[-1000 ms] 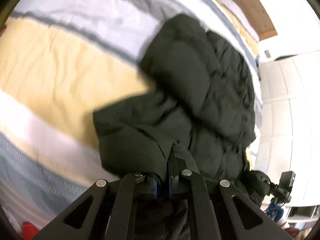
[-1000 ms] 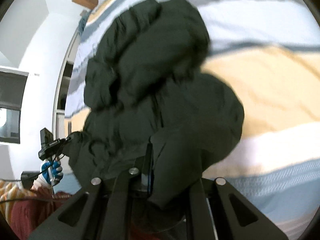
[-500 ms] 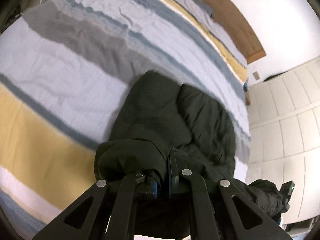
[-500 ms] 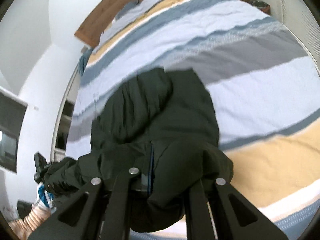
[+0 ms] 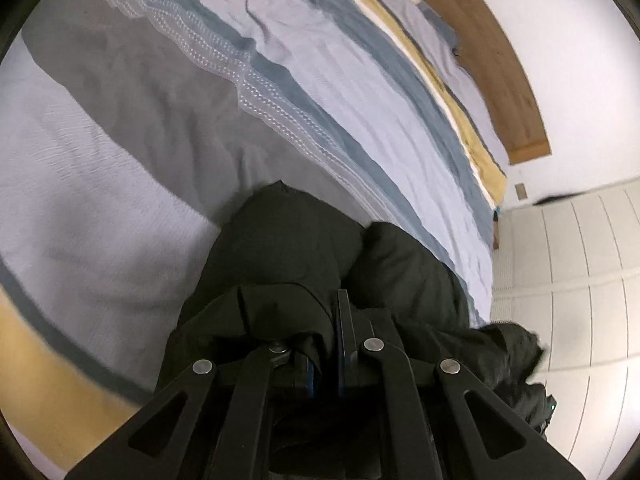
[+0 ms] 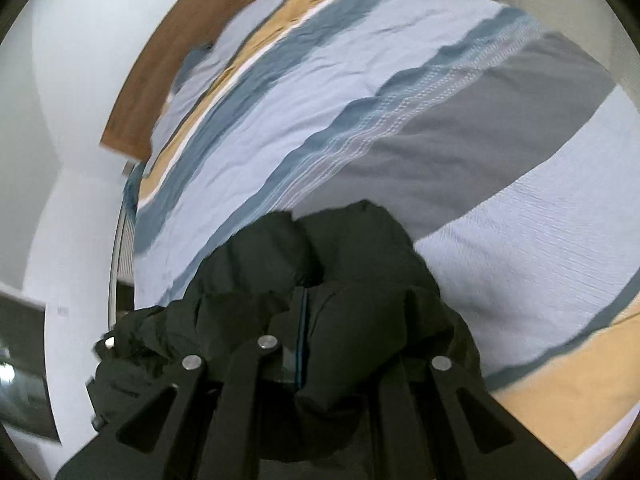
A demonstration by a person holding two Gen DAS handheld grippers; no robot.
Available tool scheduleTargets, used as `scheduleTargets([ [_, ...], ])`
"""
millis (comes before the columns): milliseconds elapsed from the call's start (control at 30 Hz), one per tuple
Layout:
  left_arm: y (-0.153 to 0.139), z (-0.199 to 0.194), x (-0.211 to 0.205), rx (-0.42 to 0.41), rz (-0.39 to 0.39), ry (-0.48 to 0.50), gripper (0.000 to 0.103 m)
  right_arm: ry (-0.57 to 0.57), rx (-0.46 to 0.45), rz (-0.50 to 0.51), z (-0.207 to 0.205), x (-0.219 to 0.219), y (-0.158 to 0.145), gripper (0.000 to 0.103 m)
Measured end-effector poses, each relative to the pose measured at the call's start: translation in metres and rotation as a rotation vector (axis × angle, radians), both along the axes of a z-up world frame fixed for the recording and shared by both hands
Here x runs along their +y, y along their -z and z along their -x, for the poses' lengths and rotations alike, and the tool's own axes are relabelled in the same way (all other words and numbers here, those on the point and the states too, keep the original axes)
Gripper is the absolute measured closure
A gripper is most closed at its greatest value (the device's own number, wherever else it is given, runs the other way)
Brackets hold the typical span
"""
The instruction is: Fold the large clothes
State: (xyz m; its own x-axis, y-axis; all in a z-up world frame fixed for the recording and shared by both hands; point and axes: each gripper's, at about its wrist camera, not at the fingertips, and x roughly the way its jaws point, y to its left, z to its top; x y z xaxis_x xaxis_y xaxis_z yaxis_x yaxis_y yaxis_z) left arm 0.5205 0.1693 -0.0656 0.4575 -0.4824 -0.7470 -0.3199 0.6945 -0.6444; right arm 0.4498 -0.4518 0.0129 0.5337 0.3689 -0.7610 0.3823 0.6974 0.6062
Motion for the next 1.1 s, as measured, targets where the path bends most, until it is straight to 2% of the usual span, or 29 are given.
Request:
scheduleTargets([
  [133, 0.021, -0.031, 0.000, 0.013, 0.014, -0.040, 0.095, 0.062, 0.024, -0.017, -0.029, -0.013, 0.024, 0.095],
  [367, 0.048, -0.065, -0.011, 0.026, -0.002, -0.044, 0.094, 0.061, 0.059, 0.003, -0.067, -0.013, 0.061, 0.095],
  [567, 0.067, -0.067, -0.015, 0.049, 0.009, -0.060, 0.093, 0.065, 0.085, -0.007, -0.079, -0.010, 0.090, 0.095],
  [733, 0.065, -0.063, -0.008, 0.042, 0.059, -0.066, 0.091, 0.023, 0.085, 0.025, -0.082, -0.005, 0.091, 0.094],
  [767, 0.065, -0.063, -0.006, 0.040, 0.071, -0.067, 0.086, 0.008, 0.088, 0.034, -0.084, -0.005, 0.090, 0.094],
  [833, 0.059, -0.060, -0.004, 0.019, 0.103, -0.066, 0.070, -0.005, 0.082, 0.044, -0.083, -0.006, 0.085, 0.092],
  [900, 0.051, -0.059, -0.005, 0.002, 0.112, -0.063, 0.044, -0.014, 0.072, 0.049, -0.081, -0.006, 0.079, 0.090],
  [967, 0.042, -0.059, -0.007, -0.010, 0.110, -0.059, 0.031, -0.018, 0.062, 0.054, -0.078, -0.007, 0.072, 0.089],
  [1033, 0.032, -0.058, -0.008, -0.020, 0.110, -0.053, 0.027, -0.020, 0.048, 0.058, -0.073, -0.008, 0.064, 0.087],
  [1100, 0.023, -0.058, -0.006, -0.031, 0.115, -0.053, 0.025, -0.012, 0.028, 0.041, -0.067, -0.011, 0.056, 0.079],
])
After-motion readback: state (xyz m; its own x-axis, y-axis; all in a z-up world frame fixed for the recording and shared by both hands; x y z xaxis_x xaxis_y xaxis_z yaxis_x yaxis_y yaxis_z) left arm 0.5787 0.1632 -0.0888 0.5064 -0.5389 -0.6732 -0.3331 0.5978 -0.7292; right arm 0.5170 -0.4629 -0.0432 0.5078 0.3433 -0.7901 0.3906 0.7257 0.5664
